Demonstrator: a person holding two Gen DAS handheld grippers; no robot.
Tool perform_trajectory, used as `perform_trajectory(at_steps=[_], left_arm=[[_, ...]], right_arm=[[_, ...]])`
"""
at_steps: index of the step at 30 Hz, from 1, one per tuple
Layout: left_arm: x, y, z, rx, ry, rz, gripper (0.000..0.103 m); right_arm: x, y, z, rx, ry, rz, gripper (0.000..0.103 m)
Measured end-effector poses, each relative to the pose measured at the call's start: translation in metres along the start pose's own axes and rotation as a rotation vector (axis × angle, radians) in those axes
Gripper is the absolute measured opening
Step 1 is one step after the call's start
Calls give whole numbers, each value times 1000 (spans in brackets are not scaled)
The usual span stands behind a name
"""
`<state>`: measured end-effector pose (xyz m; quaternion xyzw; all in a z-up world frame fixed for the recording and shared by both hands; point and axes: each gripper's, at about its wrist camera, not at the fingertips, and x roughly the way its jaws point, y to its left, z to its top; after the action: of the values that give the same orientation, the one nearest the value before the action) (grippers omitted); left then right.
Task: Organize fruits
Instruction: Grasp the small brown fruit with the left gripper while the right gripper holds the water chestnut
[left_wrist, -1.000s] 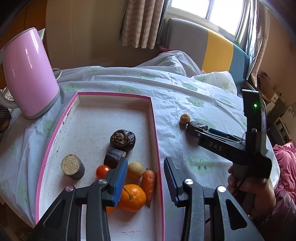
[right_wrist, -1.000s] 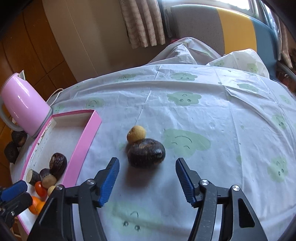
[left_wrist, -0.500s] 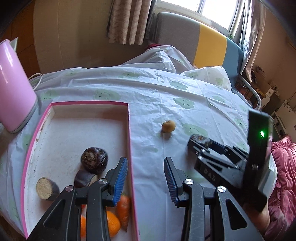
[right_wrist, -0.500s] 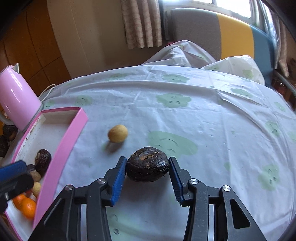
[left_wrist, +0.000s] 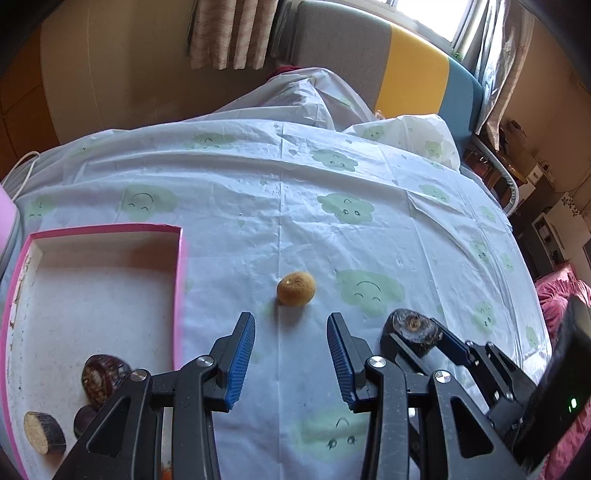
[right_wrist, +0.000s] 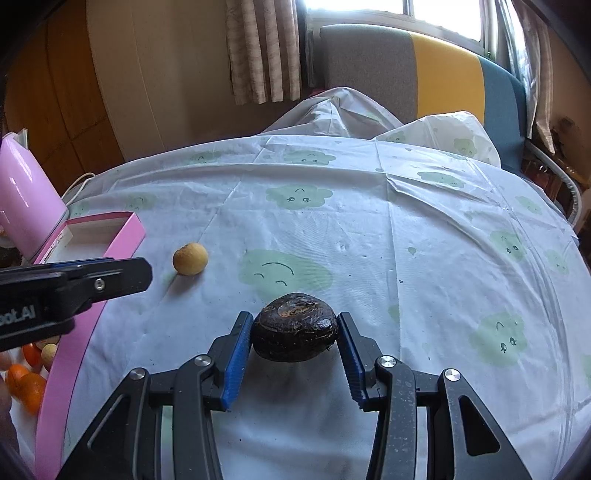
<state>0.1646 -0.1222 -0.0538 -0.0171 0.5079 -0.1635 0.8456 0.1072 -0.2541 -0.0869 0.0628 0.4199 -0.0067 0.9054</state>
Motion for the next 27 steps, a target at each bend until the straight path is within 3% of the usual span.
perform_trajectory(at_steps=[12,13,14,27], left_arm=[[42,-3,19,-22,55,34,41],[45,-1,19,-27,59,31,40],[46,-1,19,-33,54,28,32],[20,-6,1,16,6,37,29]], right_arm=[[3,-3,-1,20,-1,26,47],[4,-3,-1,21,0,28,47],[4,-3,-1,21,1,29,47],[9,-3,-2,20,18,31,47]])
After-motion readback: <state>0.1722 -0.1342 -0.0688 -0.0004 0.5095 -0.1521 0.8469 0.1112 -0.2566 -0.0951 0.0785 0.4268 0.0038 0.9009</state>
